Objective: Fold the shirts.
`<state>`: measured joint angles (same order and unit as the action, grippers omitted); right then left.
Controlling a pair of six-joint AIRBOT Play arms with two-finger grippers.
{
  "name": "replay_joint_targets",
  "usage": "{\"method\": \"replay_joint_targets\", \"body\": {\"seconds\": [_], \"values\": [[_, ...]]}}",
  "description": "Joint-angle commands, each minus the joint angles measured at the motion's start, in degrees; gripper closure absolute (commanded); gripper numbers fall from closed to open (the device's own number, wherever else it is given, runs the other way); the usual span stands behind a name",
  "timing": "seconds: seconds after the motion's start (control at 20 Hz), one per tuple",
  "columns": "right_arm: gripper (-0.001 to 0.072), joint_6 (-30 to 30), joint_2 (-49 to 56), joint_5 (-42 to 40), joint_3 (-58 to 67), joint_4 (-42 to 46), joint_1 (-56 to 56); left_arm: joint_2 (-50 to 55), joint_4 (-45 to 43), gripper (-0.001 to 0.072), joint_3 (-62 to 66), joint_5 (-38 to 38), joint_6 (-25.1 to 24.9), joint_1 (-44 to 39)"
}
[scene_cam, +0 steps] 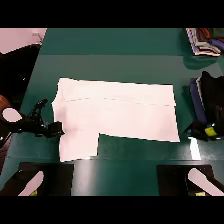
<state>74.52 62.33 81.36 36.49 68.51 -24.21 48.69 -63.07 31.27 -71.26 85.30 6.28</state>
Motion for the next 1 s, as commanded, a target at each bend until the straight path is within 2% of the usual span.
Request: {"method": "replay_joint_targets", "body": {"seconds": [0.0,0.05,0.15,0.25,0.35,0.5,0.75,0.85,0.95], "values": [[0.0266,-0.02,2.67,-3.26,-6.40,-3.34,-0.31,-0.59,0.07,0.0682,0.46,0.13,-0.28,0.04],[0.0270,-0.02,3.34,-4.35,-6.80,-4.66,1.22,-0.59,0.02,0.0681,0.46,0.13,-0.28,0.04],[0.0354,-0.02,4.46,-5.79,-6.29,-5.51,4.96,-0.59,0.02,0.0681,0.46,0.09,-0.28,0.04],[0.0553,-0.04,3.96,-7.04,-4.66,-5.38,8.22,-0.59,-0.46,0.0682,0.46,-2.58,-1.70,0.04],[0.0696,-0.04,1.66,-6.67,-2.54,-4.96,10.29,-1.05,-2.86,0.0683,0.48,-6.01,-1.62,0.04],[0.0697,-0.02,-3.41,-1.05,0.48,0.70,12.87,-7.26,-6.21,0.0684,0.57,-8.13,1.27,0.04],[0.0698,0.07,-16.09,10.88,3.78,12.15,13.44,-20.13,-5.84,0.0684,0.66,-22.56,6.19,0.04],[0.0699,0.07,-18.91,10.38,6.21,12.59,13.38,-20.74,-5.09,0.0684,1.99,-22.62,6.40,0.04],[0.0699,0.09,-17.40,7.96,10.08,12.11,14.73,-18.86,-5.22,0.0684,4.13,-17.05,6.05,0.04]]}}
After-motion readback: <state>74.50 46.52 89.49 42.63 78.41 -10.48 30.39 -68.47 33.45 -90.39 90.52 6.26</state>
